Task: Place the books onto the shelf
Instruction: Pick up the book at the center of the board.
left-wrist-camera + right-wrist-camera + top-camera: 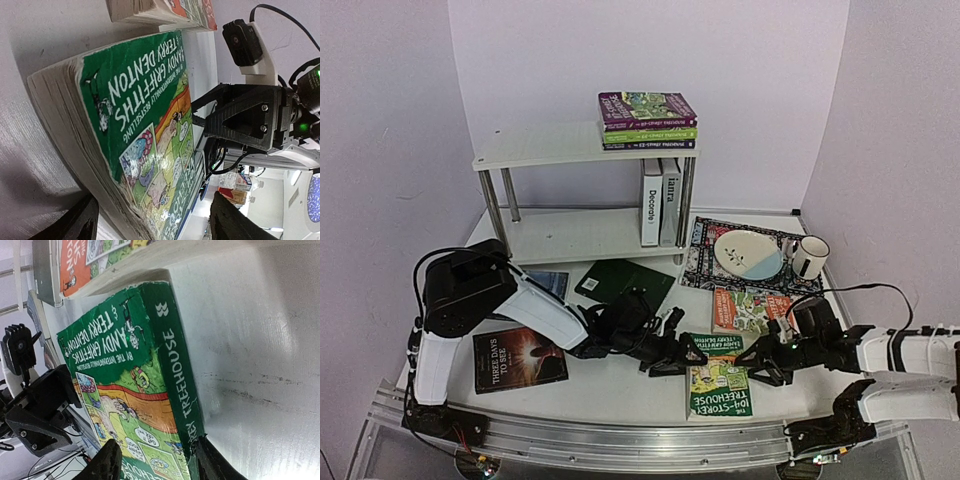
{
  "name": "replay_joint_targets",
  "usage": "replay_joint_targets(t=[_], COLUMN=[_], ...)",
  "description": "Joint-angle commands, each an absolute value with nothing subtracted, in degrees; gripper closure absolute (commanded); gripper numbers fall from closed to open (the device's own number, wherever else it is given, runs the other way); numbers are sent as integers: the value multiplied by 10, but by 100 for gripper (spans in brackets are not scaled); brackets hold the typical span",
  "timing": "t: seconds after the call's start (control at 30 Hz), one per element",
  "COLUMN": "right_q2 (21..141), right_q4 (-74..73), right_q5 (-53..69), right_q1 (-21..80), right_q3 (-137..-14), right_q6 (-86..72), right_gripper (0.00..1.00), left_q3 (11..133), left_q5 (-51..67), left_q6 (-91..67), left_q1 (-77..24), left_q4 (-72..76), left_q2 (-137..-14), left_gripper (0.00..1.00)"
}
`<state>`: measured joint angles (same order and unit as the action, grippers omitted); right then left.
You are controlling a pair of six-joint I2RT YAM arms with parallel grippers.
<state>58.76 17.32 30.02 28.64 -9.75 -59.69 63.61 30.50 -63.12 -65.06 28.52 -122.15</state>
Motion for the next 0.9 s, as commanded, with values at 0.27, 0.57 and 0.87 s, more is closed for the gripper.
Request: replay_joint_targets(t=[0.27, 0.57, 0.87], right_q2=[602, 570, 556], right_q4=[242, 235, 37], right_q5=[366, 384, 297], right_q1=[290, 290, 290], right_q3=[-115, -123, -172], right_q6=[-640, -645, -540], right_gripper=[53, 52, 8], left_q3=[594, 603, 562], left_q5=[277, 294, 274], left_q6=[-669, -656, -643], left_q1=[-657, -656, -653], left_q4=[396, 411, 419], left_q2=[-1221, -1221, -1173], left_gripper=[62, 100, 100])
